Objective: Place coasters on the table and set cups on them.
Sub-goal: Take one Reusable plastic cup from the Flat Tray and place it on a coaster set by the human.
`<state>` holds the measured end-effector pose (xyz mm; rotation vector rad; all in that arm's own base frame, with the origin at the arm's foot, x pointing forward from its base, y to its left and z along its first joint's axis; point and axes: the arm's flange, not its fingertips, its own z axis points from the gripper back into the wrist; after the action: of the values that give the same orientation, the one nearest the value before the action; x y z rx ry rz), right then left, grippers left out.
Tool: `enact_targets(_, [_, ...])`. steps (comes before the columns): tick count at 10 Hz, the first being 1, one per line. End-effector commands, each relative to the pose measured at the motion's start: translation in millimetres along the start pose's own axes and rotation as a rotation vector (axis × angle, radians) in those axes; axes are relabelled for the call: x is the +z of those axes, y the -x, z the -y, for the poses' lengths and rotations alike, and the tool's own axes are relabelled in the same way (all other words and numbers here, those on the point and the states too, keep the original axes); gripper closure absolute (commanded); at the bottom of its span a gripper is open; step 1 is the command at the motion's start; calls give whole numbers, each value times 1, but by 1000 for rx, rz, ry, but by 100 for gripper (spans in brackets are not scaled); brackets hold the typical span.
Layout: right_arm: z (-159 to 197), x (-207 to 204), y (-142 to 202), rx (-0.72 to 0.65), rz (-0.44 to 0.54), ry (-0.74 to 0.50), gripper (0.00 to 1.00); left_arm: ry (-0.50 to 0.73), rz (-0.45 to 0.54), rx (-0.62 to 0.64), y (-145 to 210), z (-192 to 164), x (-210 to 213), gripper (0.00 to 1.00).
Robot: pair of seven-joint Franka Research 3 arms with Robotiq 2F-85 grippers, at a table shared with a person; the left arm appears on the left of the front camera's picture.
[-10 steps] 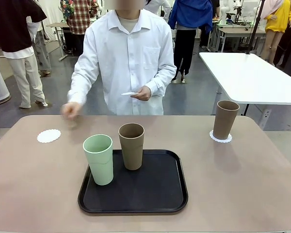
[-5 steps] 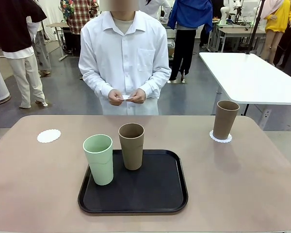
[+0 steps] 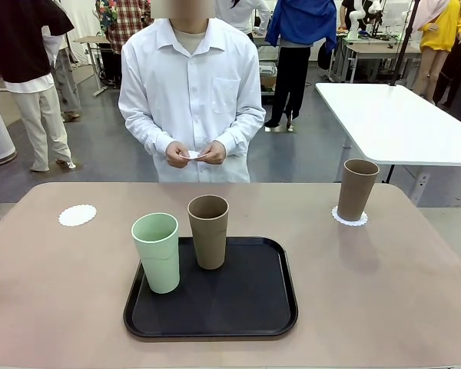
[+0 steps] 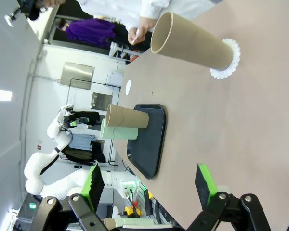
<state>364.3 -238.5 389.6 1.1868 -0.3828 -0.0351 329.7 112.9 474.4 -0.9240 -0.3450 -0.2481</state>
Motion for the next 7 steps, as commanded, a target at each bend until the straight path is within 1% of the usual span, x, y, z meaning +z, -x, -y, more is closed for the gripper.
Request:
enact_targets(1, [1,-1,-1,0,13,0,0,-216,-119,-338,-19,34,-6,0])
enact_targets(2, [1,-1,-1,0,13,0,0,-232,-224,-407,-29,57,-13,0])
enact_targets(3, [1,-1,-1,0,13,0,0,-294,-310,-473,-40,80,-25,0])
enact_targets(5, [1,-1,-1,0,13,0,0,-379,-405,-596,-49,123,-57,0])
enact_targets(6, [1,-1,-1,0,13,0,0,-438,-440,-655,-53,141,-76,0])
enact_targets(7, [1,-1,-1,0,13,0,0,-526,-481,-688,-58,152,-96,0])
